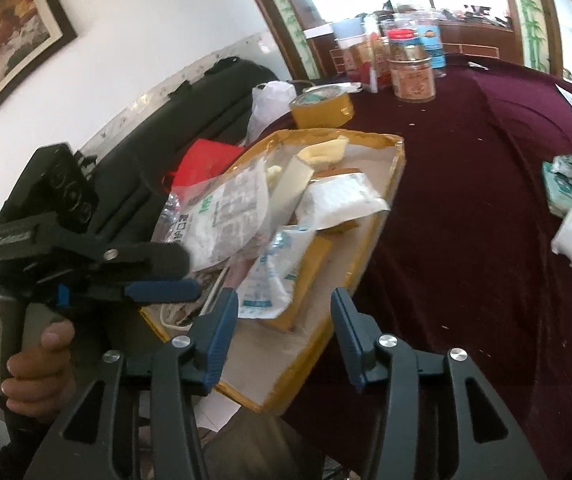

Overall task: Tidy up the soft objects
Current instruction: 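Release the mask bag and blue-white packet into the tray with both grippers, then move both open grippers back to the pile, then grasp the knotted white towel with left gripper while right grasps a clear strip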

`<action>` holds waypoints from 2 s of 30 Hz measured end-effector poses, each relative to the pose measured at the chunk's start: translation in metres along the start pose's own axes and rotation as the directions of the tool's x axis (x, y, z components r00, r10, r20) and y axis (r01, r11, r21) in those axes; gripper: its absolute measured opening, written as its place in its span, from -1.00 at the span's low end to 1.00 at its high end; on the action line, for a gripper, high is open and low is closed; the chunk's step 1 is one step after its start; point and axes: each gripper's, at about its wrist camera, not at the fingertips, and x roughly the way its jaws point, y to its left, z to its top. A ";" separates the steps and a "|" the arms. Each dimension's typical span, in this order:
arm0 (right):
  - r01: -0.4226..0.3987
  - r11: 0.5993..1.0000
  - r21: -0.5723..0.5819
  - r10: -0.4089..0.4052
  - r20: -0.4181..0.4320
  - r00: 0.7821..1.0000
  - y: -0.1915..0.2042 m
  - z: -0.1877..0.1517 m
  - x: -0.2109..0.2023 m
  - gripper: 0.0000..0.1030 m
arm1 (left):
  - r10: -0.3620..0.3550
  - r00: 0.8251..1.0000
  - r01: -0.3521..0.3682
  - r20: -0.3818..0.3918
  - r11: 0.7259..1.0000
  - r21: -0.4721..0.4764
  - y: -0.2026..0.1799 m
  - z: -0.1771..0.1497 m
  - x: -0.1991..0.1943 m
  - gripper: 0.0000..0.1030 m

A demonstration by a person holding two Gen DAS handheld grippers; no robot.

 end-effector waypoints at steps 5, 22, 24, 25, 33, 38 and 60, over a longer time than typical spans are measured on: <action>0.015 0.997 0.074 -0.018 0.039 0.999 -0.024 -0.001 -0.013 0.16 | 0.023 1.000 -0.023 -0.005 0.997 0.077 -0.026 -0.014 0.001 0.32; 0.078 0.956 0.284 -0.118 0.124 0.985 -0.124 -0.017 -0.057 0.31 | 0.263 0.941 -0.323 0.213 0.885 0.335 -0.126 -0.039 0.071 0.32; 0.068 0.954 0.291 -0.110 0.129 0.986 -0.136 -0.014 -0.061 0.31 | 0.251 0.952 -0.298 0.173 0.885 0.358 -0.133 -0.036 0.084 0.33; 0.057 0.955 0.290 -0.100 0.134 0.986 -0.143 -0.012 -0.064 0.31 | 0.243 0.958 -0.283 0.152 0.884 0.371 -0.136 -0.035 0.090 0.33; 0.031 0.918 0.396 -0.121 0.203 0.972 -0.236 0.026 -0.101 0.40 | 0.246 0.965 -0.262 0.095 0.859 0.439 -0.162 -0.036 0.128 0.43; 0.079 0.896 0.437 -0.180 0.196 0.964 -0.316 0.072 -0.110 0.47 | 0.255 0.965 -0.257 0.066 0.854 0.452 -0.172 -0.029 0.149 0.43; 0.013 0.738 0.674 -0.150 0.147 0.978 -0.423 0.057 -0.087 -0.37 | 0.322 0.946 -0.262 -0.039 0.830 0.492 -0.201 -0.003 0.236 0.43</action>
